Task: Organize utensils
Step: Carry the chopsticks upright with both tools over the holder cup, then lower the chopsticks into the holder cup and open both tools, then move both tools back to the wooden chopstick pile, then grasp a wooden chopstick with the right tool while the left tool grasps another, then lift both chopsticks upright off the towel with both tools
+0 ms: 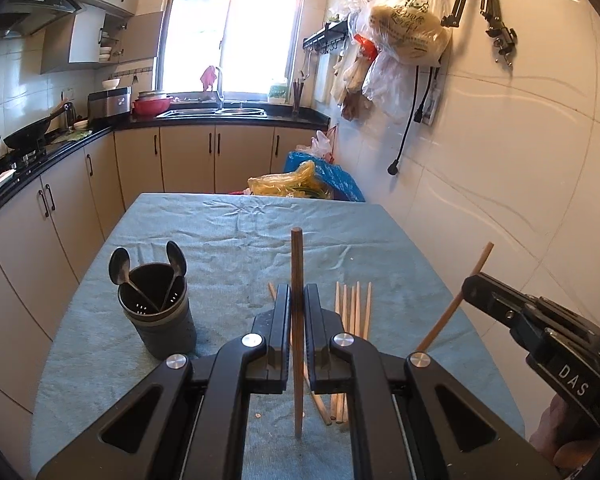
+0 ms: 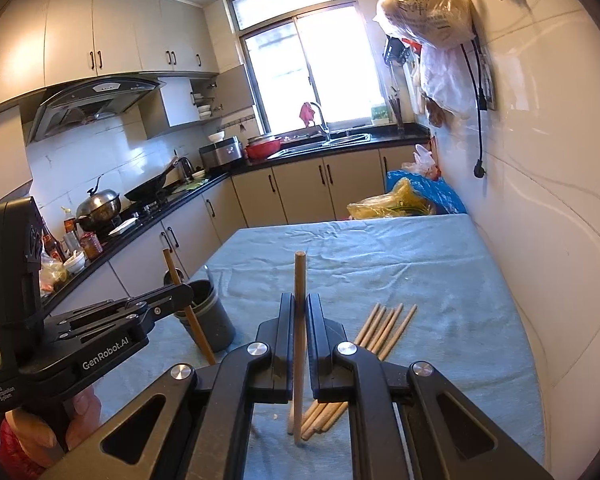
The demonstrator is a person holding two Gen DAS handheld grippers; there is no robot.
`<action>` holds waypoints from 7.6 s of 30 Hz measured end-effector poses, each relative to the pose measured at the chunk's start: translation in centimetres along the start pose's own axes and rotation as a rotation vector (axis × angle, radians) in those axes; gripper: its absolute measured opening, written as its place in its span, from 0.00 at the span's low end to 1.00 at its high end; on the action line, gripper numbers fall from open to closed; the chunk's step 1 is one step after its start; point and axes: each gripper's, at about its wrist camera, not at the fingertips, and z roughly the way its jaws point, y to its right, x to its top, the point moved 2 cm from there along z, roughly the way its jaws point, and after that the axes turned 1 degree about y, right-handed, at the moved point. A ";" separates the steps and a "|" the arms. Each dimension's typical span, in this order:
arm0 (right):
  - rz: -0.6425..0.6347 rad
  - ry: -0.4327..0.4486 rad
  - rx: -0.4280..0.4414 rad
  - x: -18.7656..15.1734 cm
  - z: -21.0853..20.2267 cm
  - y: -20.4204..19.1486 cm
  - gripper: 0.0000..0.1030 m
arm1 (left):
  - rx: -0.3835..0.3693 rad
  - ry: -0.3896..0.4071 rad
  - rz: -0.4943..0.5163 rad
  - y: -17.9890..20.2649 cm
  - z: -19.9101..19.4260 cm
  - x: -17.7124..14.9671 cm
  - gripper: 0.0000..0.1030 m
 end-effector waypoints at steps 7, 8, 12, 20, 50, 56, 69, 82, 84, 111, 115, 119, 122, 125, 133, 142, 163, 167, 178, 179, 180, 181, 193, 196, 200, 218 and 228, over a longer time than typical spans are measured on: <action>-0.021 0.010 0.013 0.3 -0.3 -1.6 0.06 | 0.006 0.020 -0.015 -0.9 -1.5 0.5 0.06; -0.024 0.011 0.015 0.3 -0.4 -1.7 0.06 | 0.007 0.022 -0.018 -1.1 -1.6 0.5 0.06; -0.034 0.012 0.024 0.7 -0.2 -2.4 0.06 | 0.009 0.022 -0.028 -1.8 -2.0 0.8 0.06; -0.045 0.030 0.068 3.7 0.4 -3.5 0.06 | 0.026 0.073 -0.043 -3.9 -4.0 3.4 0.06; -0.042 0.098 0.162 10.9 12.4 -13.4 0.06 | 0.182 0.162 -0.147 -15.6 -2.2 9.5 0.06; -0.045 0.047 0.137 9.1 15.3 -12.6 0.06 | 0.195 0.132 -0.161 -16.6 -0.2 7.7 0.06; -0.042 -0.052 0.140 5.8 18.1 -11.8 0.06 | 0.192 0.092 -0.163 -17.2 1.3 5.3 0.06; -0.023 -0.123 0.180 4.9 18.8 -11.4 0.07 | 0.174 0.073 -0.163 -17.2 1.5 5.1 0.06; -0.029 -0.119 0.179 5.0 18.5 -11.5 0.07 | 0.171 0.072 -0.166 -17.1 1.4 5.2 0.10; 0.054 -0.056 0.215 4.4 9.7 -7.8 0.15 | 0.160 0.098 -0.105 -12.3 -2.7 2.1 0.19; 0.063 -0.080 0.200 2.3 8.8 -6.7 0.18 | 0.164 0.069 -0.089 -10.7 -2.2 -0.1 0.23; 0.062 -0.132 0.133 -0.8 8.4 -4.9 0.20 | 0.160 0.014 -0.082 -9.4 -0.8 -2.6 0.25; 0.082 -0.171 0.096 -3.0 8.1 -3.0 0.20 | 0.135 -0.055 -0.076 -8.2 0.9 -4.9 0.25; 0.115 -0.222 0.067 -4.6 8.2 -0.9 0.20 | 0.109 -0.132 -0.061 -6.8 2.8 -6.7 0.25; 0.201 -0.273 -0.012 -6.8 7.4 4.5 0.20 | 0.063 -0.234 -0.005 -3.3 5.4 -8.9 0.25; 0.314 -0.312 -0.054 -6.1 8.6 9.6 0.20 | 0.070 -0.310 0.021 -2.2 7.8 -8.8 0.25; 0.403 -0.611 -0.269 -3.4 23.6 17.2 0.20 | 0.073 -0.356 0.030 -2.4 9.8 -8.4 0.25; 0.378 -0.627 -0.289 -3.6 24.5 17.3 0.20 | 0.076 -0.369 0.032 -2.3 10.5 -8.2 0.25; 0.216 -0.629 -0.311 -3.6 22.9 16.9 0.00 | 0.080 -0.448 0.029 0.3 14.9 -6.5 0.27; 0.221 -0.613 -0.302 -3.4 22.1 17.1 0.00 | 0.078 -0.466 0.015 0.4 15.7 -6.2 0.28; 0.223 -0.606 -0.296 -3.2 22.0 17.2 0.00 | 0.080 -0.480 -0.001 0.5 16.6 -5.8 0.28; 0.224 -0.596 -0.285 -3.2 21.4 17.3 0.00 | 0.087 -0.494 -0.013 0.6 17.3 -5.6 0.28; 0.391 -0.523 -0.128 -2.7 17.2 19.2 0.02 | 0.272 -0.597 -0.101 -1.0 26.2 -2.3 0.31; 0.397 -0.517 -0.106 -2.8 16.8 19.2 0.02 | 0.303 -0.611 -0.089 -1.5 27.7 -2.1 0.34; 0.423 -0.528 -0.101 -3.0 17.7 19.3 0.02 | 0.306 -0.620 -0.100 -1.6 29.2 -2.5 0.33; 0.426 -0.672 -0.187 -2.6 24.4 18.3 0.12 | 0.107 -0.517 -0.012 1.8 24.5 -4.1 0.05; 0.281 -0.749 -0.312 -2.9 26.6 17.2 0.09 | 0.026 -0.375 -0.007 2.5 19.6 -1.2 0.05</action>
